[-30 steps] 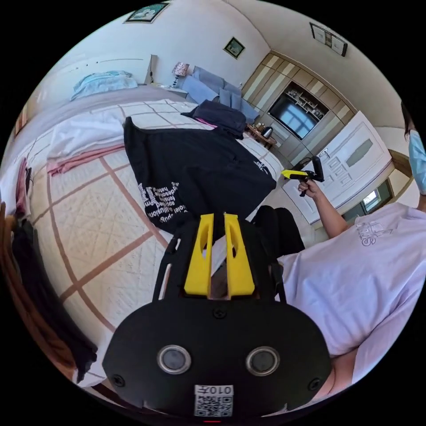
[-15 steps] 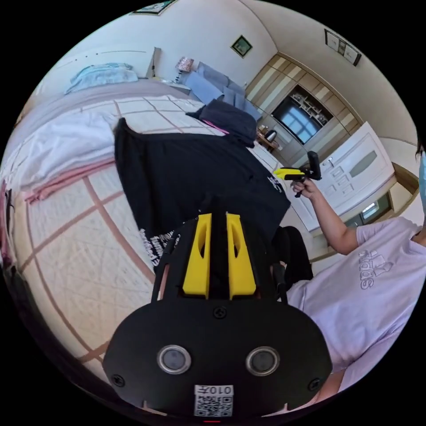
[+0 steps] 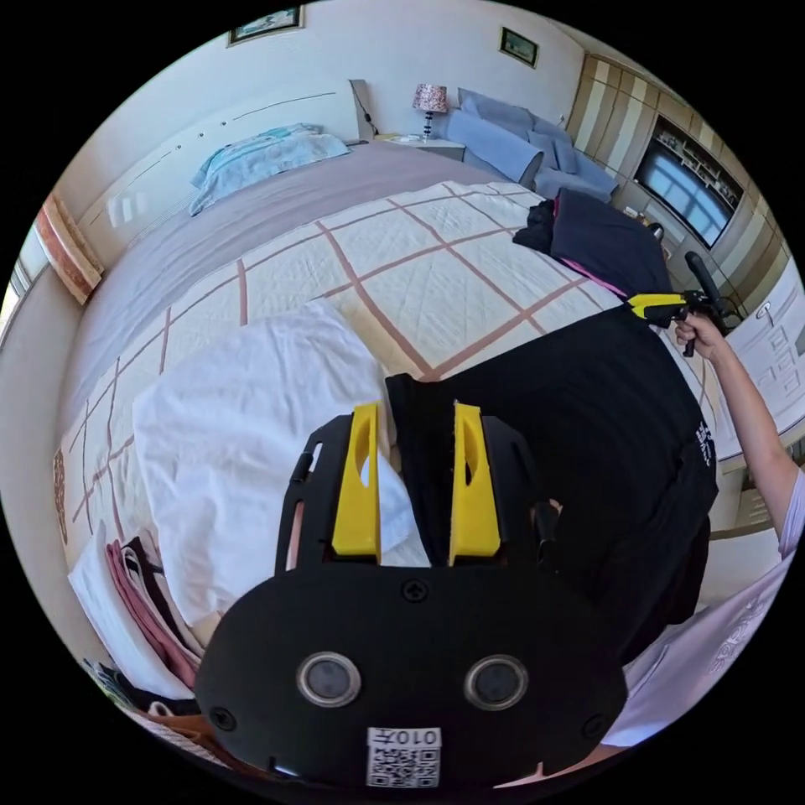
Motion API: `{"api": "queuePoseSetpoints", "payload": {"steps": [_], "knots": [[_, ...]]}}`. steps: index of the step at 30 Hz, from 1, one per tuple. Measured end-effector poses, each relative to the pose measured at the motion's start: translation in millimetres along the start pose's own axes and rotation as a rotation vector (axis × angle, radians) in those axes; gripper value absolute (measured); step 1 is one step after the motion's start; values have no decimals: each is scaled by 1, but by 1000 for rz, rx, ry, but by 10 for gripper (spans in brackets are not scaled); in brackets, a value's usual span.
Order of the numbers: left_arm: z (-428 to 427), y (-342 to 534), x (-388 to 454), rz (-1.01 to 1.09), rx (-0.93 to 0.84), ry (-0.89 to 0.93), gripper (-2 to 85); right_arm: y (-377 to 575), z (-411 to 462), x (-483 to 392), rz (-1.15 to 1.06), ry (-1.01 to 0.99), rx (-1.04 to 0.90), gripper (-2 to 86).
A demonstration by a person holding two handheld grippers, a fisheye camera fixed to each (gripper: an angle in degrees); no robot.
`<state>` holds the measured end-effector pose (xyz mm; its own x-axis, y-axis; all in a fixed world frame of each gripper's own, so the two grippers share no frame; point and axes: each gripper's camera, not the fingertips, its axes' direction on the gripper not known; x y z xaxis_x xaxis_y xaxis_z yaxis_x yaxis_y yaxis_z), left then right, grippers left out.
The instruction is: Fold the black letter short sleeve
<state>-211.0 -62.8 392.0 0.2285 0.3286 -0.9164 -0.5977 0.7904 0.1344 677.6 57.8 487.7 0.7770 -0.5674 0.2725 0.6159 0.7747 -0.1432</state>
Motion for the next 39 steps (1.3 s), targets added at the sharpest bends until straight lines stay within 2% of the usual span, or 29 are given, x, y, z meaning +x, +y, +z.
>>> {"api": "queuePoseSetpoints", "payload": {"steps": [5, 6, 9, 12, 14, 17, 22, 24, 26, 28, 31, 35, 39], "knots": [[14, 4, -5, -17, -7, 39, 90, 8, 0, -13, -75, 63, -7, 70], [14, 8, -5, -12, 9, 38, 78, 12, -3, -16, -104, 28, -18, 41], [2, 23, -6, 30, 117, 69, 38, 22, -9, -12, -77, -70, -32, 26], [-12, 36, -8, 57, 197, 165, 16, 38, -27, -3, -39, -165, 30, 21], [-23, 43, -2, 107, 220, 156, 10, 51, -46, -2, -39, -209, 95, 21], [-54, 69, 8, 229, 348, 200, 4, 87, -88, -7, -121, -249, 232, 22], [-112, 145, 24, 439, 480, 320, 2, 215, -156, -31, -424, -230, 402, 27], [-126, 196, 49, 594, 444, 353, 1, 257, -151, -32, -435, -207, 365, 28], [-118, 231, 68, 666, 359, 343, 1, 287, -127, -30, -421, -267, 243, 28], [-99, 257, 80, 680, 264, 382, 0, 313, -94, -34, -379, -298, 129, 29], [-66, 280, 90, 634, 136, 361, 1, 330, -77, -43, -333, -267, 113, 30], [-61, 293, 77, 507, 192, 361, 0, 344, -95, -42, -292, -267, 201, 30], [-94, 303, 74, 539, 291, 273, 0, 362, -128, -58, -347, -238, 298, 30]]}}
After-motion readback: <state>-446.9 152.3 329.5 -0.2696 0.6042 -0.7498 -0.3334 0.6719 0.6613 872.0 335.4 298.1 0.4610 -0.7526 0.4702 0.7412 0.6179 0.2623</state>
